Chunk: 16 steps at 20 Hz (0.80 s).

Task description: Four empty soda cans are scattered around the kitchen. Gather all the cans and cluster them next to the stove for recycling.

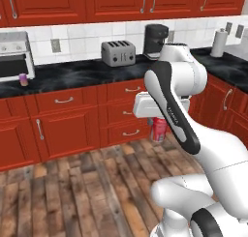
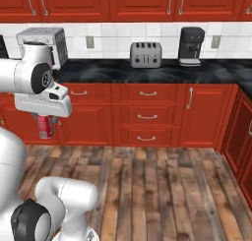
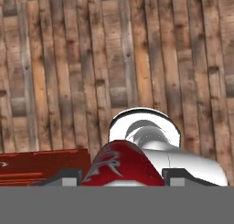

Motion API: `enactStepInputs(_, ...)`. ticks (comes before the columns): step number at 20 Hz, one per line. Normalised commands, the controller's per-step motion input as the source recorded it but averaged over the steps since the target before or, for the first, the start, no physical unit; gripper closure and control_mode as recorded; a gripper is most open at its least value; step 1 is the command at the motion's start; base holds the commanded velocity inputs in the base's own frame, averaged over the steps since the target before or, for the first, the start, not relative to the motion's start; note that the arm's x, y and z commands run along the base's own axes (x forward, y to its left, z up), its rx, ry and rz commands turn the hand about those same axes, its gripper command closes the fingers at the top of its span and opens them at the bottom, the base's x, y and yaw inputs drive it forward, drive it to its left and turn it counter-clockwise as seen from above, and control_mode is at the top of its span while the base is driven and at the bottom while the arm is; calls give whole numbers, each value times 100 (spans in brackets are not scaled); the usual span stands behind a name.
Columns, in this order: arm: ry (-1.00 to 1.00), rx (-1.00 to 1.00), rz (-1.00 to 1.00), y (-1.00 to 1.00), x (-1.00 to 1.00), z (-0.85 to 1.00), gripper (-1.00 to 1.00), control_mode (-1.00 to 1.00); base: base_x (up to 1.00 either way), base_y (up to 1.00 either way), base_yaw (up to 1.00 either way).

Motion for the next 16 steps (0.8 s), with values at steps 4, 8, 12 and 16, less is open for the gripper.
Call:
enactStepInputs(4,0,0,0,0,0,0,100,100,70,-3,0)
enactStepInputs(8,0,0,0,0,0,0,100,100,69,-3,0)
enactStepInputs(12,0,0,0,0,0,0,100,100,65,-4,0)
enactStepInputs(16,0,0,0,0,0,0,100,100,57,0,0)
